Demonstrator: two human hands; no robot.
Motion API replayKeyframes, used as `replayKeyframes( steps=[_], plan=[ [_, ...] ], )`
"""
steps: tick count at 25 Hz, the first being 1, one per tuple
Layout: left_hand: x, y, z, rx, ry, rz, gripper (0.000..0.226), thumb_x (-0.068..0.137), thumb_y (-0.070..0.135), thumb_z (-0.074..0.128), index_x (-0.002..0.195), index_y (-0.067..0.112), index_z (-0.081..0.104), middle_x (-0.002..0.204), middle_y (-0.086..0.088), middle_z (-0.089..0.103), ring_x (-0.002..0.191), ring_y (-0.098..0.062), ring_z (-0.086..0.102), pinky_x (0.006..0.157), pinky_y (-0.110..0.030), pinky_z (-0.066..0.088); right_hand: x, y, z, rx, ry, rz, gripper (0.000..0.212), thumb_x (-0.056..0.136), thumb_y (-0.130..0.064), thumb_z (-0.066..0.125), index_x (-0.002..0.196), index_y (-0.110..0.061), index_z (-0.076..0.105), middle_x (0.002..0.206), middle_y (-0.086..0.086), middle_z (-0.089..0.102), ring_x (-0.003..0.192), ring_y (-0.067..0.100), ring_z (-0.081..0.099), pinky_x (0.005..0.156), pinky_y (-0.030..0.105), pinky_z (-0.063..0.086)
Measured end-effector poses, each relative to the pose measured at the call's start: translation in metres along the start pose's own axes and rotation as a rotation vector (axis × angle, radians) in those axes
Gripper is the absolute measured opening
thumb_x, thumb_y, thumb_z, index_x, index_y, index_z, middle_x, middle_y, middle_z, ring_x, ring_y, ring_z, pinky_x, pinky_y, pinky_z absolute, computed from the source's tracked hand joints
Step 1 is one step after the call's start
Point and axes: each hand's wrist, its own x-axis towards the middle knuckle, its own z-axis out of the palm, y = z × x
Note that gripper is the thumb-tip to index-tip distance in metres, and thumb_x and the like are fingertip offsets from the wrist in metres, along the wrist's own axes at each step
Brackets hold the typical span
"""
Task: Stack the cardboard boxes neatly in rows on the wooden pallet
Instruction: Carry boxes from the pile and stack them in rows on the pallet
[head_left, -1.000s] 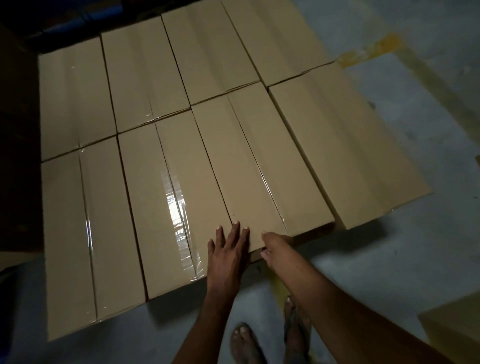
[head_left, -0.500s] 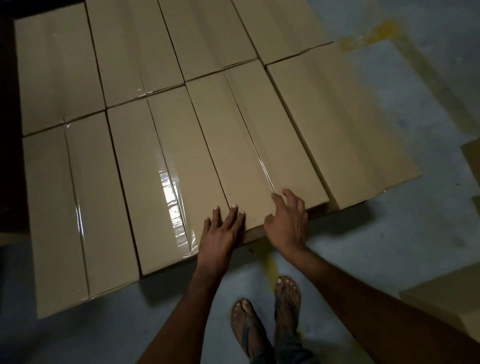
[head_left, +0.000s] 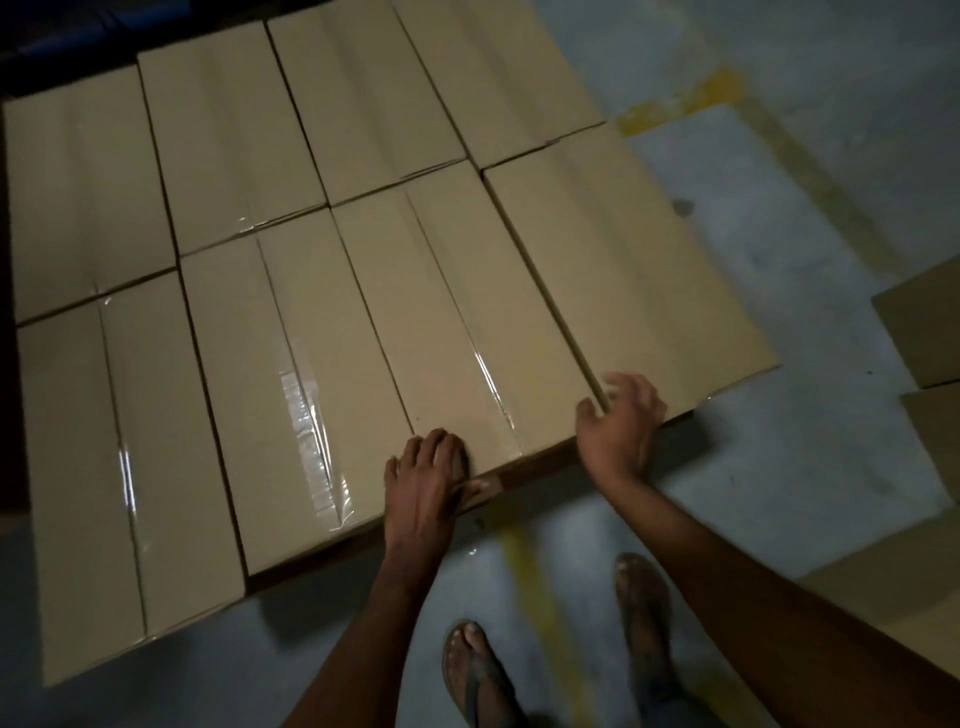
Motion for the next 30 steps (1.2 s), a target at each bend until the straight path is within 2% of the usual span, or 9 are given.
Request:
replayKeyframes(
  steps=[2, 4, 6, 8, 10, 13, 22, 26, 30],
  plan=[
    [0.028, 0.056, 0.002, -0.041, 0.029, 0.075, 0.071, 0.09, 0.068, 0.056, 0.143, 0.021, 0.05, 0.152, -0.004, 0.049, 0.138, -0.031, 0.046, 0.108, -0.05, 0.042, 0.039, 0.024, -0.028, 0.036, 0.202, 0.194, 0.051, 0.082, -0.03, 0.072, 0.129, -0.015, 0.059, 0.143, 0.012, 0.05, 0.127, 0.04, 0.046, 0.103, 0.054, 0.045],
    [0.062, 0.125, 0.009, -0.034, -0.012, 0.179, 0.084, 0.086, 0.071, 0.058, 0.153, 0.024, 0.04, 0.163, -0.004, 0.036, 0.149, -0.033, 0.034, 0.116, -0.056, 0.034, 0.082, 0.047, -0.051, 0.028, 0.24, 0.348, 0.077, 0.081, -0.038, 0.08, 0.146, -0.015, 0.045, 0.155, 0.015, 0.036, 0.136, 0.044, 0.036, 0.105, 0.057, 0.043],
    [0.092, 0.178, 0.025, -0.012, -0.06, 0.163, 0.102, 0.078, 0.077, 0.062, 0.16, 0.029, 0.024, 0.17, -0.004, 0.018, 0.154, -0.042, 0.017, 0.115, -0.07, 0.022, 0.125, 0.071, -0.063, 0.059, 0.124, 0.521, 0.11, 0.075, -0.05, 0.086, 0.16, -0.021, 0.022, 0.166, 0.013, 0.014, 0.144, 0.044, 0.025, 0.109, 0.057, 0.04],
    [0.108, 0.201, 0.046, 0.042, -0.104, 0.076, 0.11, 0.074, 0.083, 0.058, 0.162, 0.034, 0.014, 0.172, -0.004, 0.005, 0.154, -0.05, 0.006, 0.11, -0.078, 0.015, 0.152, 0.09, -0.067, 0.122, -0.044, 0.591, 0.126, 0.069, -0.053, 0.09, 0.162, -0.031, 0.009, 0.168, 0.008, -0.001, 0.144, 0.046, 0.028, 0.112, 0.056, 0.04],
    [0.111, 0.204, 0.059, 0.106, -0.094, 0.031, 0.107, 0.075, 0.085, 0.054, 0.162, 0.035, 0.017, 0.172, -0.004, 0.009, 0.152, -0.053, 0.011, 0.106, -0.081, 0.02, 0.165, 0.101, -0.065, 0.15, -0.143, 0.542, 0.127, 0.067, -0.045, 0.094, 0.161, -0.033, 0.009, 0.163, 0.009, 0.002, 0.135, 0.049, 0.04, 0.112, 0.053, 0.043],
    [0.113, 0.198, 0.061, 0.166, -0.1, 0.036, 0.099, 0.079, 0.082, 0.055, 0.16, 0.033, 0.027, 0.168, -0.004, 0.025, 0.148, -0.053, 0.027, 0.102, -0.076, 0.035, 0.17, 0.097, -0.059, 0.191, -0.132, 0.524, 0.123, 0.066, -0.035, 0.096, 0.158, -0.03, 0.014, 0.153, 0.014, 0.013, 0.122, 0.048, 0.049, 0.107, 0.053, 0.048],
    [0.126, 0.198, 0.051, 0.211, -0.081, -0.02, 0.086, 0.088, 0.071, 0.056, 0.157, 0.028, 0.031, 0.163, -0.004, 0.036, 0.14, -0.042, 0.042, 0.095, -0.059, 0.05, 0.184, 0.088, -0.047, 0.183, -0.171, 0.455, 0.129, 0.063, -0.033, 0.097, 0.159, -0.03, 0.011, 0.155, 0.015, 0.007, 0.121, 0.049, 0.046, 0.108, 0.059, 0.045],
    [0.125, 0.199, 0.055, 0.167, -0.119, -0.048, 0.082, 0.093, 0.071, 0.046, 0.161, 0.03, 0.023, 0.168, -0.002, 0.024, 0.147, -0.042, 0.036, 0.1, -0.056, 0.053, 0.186, 0.092, -0.039, 0.129, -0.168, 0.448, 0.13, 0.062, -0.038, 0.097, 0.157, -0.038, 0.009, 0.156, 0.015, 0.005, 0.122, 0.049, 0.046, 0.103, 0.063, 0.047],
    [0.127, 0.207, 0.04, 0.095, -0.222, -0.088, 0.082, 0.097, 0.07, 0.037, 0.163, 0.036, 0.002, 0.17, 0.006, -0.006, 0.157, -0.032, 0.008, 0.114, -0.049, 0.04, 0.19, 0.087, -0.035, 0.092, -0.186, 0.459, 0.129, 0.058, -0.044, 0.097, 0.149, -0.048, 0.006, 0.156, 0.015, 0.002, 0.122, 0.052, 0.046, 0.1, 0.064, 0.048]
  ],
)
